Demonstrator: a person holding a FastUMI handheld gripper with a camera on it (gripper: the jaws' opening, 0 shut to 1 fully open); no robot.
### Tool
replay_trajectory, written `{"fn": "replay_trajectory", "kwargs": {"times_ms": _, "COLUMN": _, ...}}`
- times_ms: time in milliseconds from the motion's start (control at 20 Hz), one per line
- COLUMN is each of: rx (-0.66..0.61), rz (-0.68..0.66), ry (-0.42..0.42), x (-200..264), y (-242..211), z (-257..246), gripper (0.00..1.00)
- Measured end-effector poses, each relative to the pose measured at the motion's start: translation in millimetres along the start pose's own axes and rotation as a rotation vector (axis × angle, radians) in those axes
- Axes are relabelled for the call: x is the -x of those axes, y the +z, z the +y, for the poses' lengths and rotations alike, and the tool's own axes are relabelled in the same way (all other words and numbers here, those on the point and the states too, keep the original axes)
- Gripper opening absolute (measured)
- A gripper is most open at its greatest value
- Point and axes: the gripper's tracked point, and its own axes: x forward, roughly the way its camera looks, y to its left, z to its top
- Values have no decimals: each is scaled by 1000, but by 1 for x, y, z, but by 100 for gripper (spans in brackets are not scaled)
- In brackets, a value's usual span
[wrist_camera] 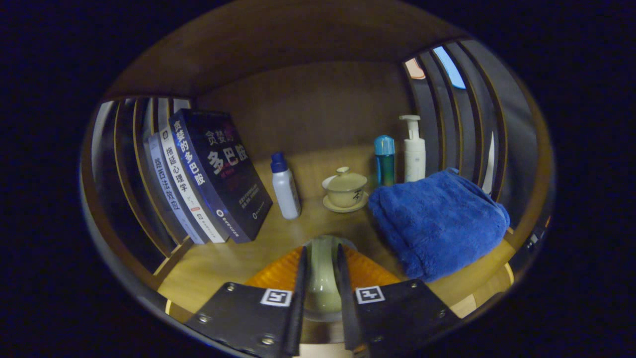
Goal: Pull open the drawer, take out the items inside it, and place them on the countertop above the cabinet.
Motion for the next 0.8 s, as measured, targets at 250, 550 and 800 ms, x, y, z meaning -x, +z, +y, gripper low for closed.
{"fn": "replay_trajectory", "kwargs": {"times_ms": 250, "rx": 61, "rz": -23, "ry": -55, "x": 13, "y": 2, "z": -4, "gripper": 76}}
{"fn": "replay_trajectory", "kwargs": {"times_ms": 550, "rx": 123, "rz": -8, "ry": -44, "x": 53, "y": -4, "z": 3, "gripper": 96}}
{"fn": "replay_trajectory", "kwargs": {"times_ms": 800, "rx": 122, "rz": -19, "ry": -26, "x": 102, "y": -1, "z": 11, "gripper": 99}}
